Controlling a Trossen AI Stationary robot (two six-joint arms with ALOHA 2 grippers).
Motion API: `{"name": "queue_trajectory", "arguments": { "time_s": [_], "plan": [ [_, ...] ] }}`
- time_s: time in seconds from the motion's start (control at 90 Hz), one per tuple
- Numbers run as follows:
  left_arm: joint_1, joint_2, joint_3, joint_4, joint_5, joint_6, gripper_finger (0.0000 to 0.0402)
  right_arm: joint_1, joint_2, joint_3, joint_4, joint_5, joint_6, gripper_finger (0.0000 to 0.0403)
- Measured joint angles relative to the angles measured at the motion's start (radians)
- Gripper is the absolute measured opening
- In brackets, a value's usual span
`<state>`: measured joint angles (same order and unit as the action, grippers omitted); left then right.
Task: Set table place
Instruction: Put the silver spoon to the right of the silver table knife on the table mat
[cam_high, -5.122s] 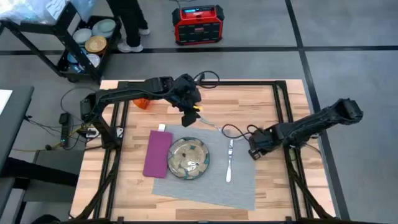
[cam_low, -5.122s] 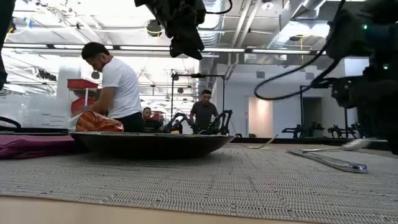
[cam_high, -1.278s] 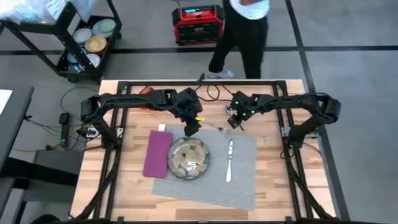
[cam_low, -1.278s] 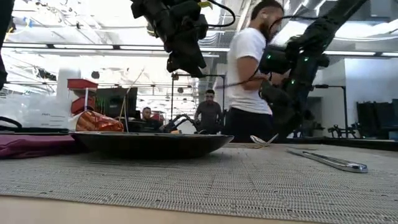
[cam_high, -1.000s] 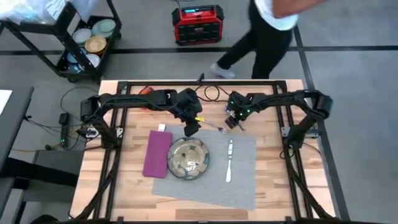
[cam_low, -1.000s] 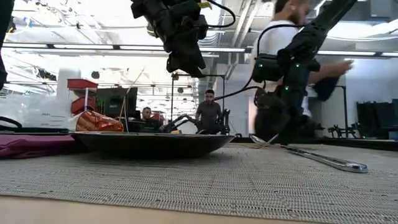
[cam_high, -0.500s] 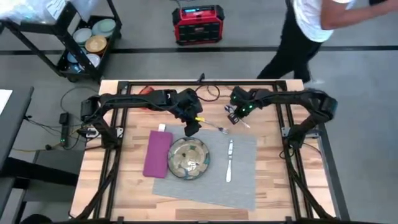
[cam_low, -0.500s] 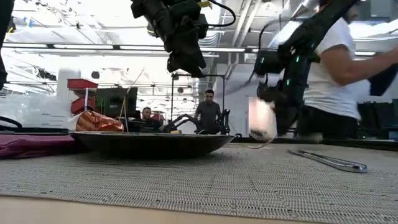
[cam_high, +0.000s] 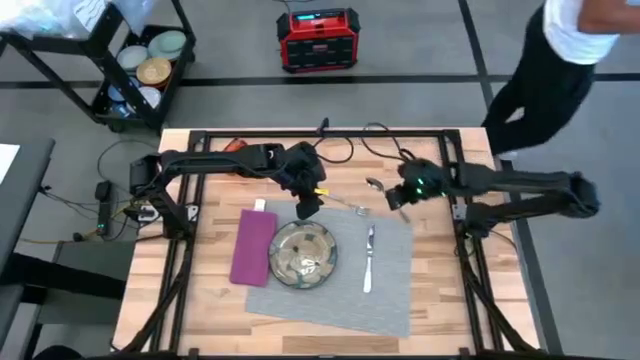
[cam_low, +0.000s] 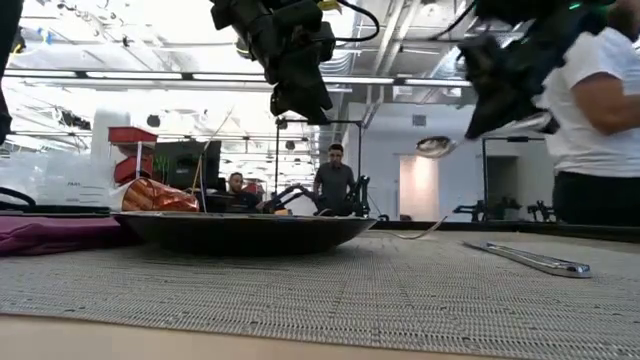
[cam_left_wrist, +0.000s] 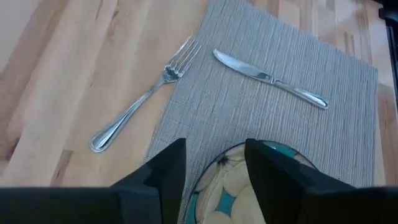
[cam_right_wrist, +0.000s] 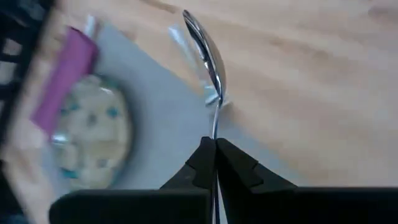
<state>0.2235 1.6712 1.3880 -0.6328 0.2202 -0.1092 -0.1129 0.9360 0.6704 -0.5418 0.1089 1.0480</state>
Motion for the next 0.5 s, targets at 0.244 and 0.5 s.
{"name": "queue_trajectory", "arguments": {
  "time_s": [0.244,0.5],
  "plan": [
    [0.025,0.000,0.000,-0.001,0.000,-0.006,0.0149,0.326,-0.006,-0.144,0.170,0.255,0.430,0.0000],
    [0.040,0.000,0.000,-0.005,0.000,-0.007,0.0149,0.564,0.131,-0.194,0.279,0.364,0.745,0.0000]
  ]
}}
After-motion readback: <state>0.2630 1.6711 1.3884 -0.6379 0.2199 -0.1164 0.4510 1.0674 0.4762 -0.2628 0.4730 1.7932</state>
